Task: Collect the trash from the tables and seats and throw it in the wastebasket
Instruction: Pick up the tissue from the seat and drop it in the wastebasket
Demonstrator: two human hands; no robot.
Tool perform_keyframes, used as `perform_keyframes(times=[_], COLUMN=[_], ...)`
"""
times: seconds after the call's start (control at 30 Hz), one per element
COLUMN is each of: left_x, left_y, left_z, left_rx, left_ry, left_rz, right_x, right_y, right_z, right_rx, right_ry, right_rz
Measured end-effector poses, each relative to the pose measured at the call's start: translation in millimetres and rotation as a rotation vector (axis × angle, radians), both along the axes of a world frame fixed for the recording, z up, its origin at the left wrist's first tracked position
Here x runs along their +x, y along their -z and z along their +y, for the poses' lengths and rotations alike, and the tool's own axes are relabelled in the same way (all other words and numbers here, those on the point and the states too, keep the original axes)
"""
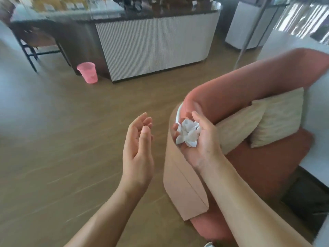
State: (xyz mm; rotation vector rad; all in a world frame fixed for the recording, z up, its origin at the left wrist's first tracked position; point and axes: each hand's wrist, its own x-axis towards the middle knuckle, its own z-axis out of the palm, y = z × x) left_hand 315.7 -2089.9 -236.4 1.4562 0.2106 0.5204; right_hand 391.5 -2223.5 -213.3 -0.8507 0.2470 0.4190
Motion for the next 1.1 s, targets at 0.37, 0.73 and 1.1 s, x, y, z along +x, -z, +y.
perform_keyframes(times=[0.37, 0.73, 1.1], left_x=[-54, 12, 183], left_y=[4, 25, 9], left_z=[203, 323, 469], left_rx=[-0.016, -0.017, -0.014], left_ry=[-0.290, -0.387, -0.422], left_rz=[0.008, 0.015, 0.006], right_x=[-9, 76, 250], right_y=[5, 31, 26], right_z=[197, 323, 484], right_rx=[-0.008, 0.024, 0.010], right_ry=[-0.191, -0.295, -0.360], right_rz=[0.032, 0.091, 0.141])
